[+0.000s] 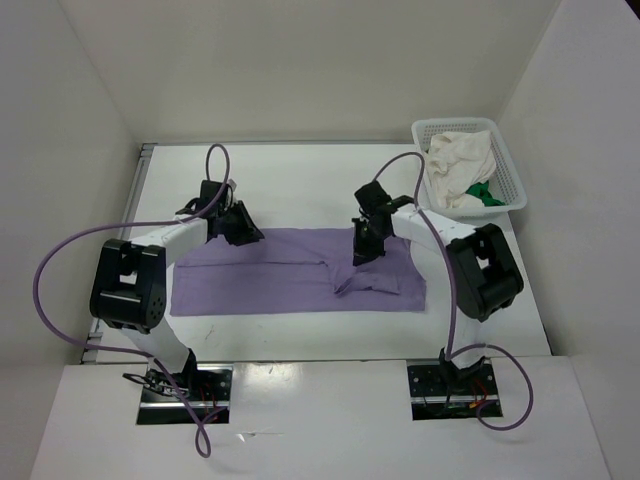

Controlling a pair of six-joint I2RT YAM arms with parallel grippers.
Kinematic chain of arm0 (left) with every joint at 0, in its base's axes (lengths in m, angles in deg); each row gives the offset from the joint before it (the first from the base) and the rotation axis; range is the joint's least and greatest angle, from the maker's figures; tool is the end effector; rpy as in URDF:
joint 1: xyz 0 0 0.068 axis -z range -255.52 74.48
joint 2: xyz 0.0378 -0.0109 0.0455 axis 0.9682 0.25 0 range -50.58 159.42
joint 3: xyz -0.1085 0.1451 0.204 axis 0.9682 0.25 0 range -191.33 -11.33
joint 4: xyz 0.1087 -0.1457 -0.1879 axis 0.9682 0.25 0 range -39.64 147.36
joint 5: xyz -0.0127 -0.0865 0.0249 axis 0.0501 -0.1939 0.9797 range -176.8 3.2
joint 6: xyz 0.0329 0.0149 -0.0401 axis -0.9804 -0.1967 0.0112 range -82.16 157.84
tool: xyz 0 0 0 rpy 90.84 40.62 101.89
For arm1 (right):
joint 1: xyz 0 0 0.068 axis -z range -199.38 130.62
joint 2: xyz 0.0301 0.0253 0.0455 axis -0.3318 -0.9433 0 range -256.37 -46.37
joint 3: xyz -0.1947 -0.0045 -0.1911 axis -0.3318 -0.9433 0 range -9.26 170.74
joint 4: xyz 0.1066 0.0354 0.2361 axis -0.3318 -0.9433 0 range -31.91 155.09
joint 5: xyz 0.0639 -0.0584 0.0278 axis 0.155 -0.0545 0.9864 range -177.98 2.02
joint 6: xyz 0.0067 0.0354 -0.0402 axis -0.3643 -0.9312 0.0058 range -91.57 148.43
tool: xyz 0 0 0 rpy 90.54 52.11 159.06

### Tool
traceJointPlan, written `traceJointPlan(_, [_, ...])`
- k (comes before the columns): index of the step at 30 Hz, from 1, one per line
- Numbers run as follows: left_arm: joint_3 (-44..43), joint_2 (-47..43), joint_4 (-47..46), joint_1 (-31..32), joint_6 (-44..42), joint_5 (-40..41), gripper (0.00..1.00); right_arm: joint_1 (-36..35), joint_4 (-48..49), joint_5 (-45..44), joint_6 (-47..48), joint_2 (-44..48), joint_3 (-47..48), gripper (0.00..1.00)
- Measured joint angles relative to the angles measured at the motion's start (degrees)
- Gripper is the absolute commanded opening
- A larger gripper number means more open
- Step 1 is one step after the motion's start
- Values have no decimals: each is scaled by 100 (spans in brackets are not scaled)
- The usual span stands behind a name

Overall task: Fold and stack the t-shirts
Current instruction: Fold the other side of the tshirt into a rectangle, then rotate the tshirt 90 degrees

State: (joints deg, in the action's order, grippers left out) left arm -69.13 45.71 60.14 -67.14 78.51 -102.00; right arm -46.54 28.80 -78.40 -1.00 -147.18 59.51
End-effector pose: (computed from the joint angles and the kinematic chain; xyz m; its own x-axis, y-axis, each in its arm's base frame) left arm 0.3451 -0.0603 0.1895 -0.7642 -0.5231 -0.3774 -0.2436 0.7757 -0.5821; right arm 0.3081 0.1646 0.1922 -0.9682 0.0479 -0.2456 -0.0333 0.9481 0.3163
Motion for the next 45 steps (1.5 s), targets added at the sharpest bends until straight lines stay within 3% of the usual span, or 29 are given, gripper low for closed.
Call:
traceJointPlan(6, [-2,17,37,0,-28,-4,30,-7,72,-168,55,114,-660,7])
traceJointPlan(12, [-2,232,42,-33,-149,59,30,-61,-188,-76,-122,992,-1482,7])
traceJointPlan(17, [-2,308,50,-173,-166,83,30,-133,-404,173,-157,1484,-1434,11])
traceJointPlan(26, [-179,142,103,-319,-168,42,30,326,-629,-50,55,1257,-785,11])
traceJointPlan(30, [-247,107,92,-319,-177,13,31,341,-369,-39,-136,1029,-1204,9])
traceJointPlan(35, [-247,107,111,-393,-186,7,31,341,-466,-7,-702,1556,-1965,9])
traceJointPlan(45, [-258,125,103,-898,-190,-48,32,522,-619,87,-1106,2188,-2004,9])
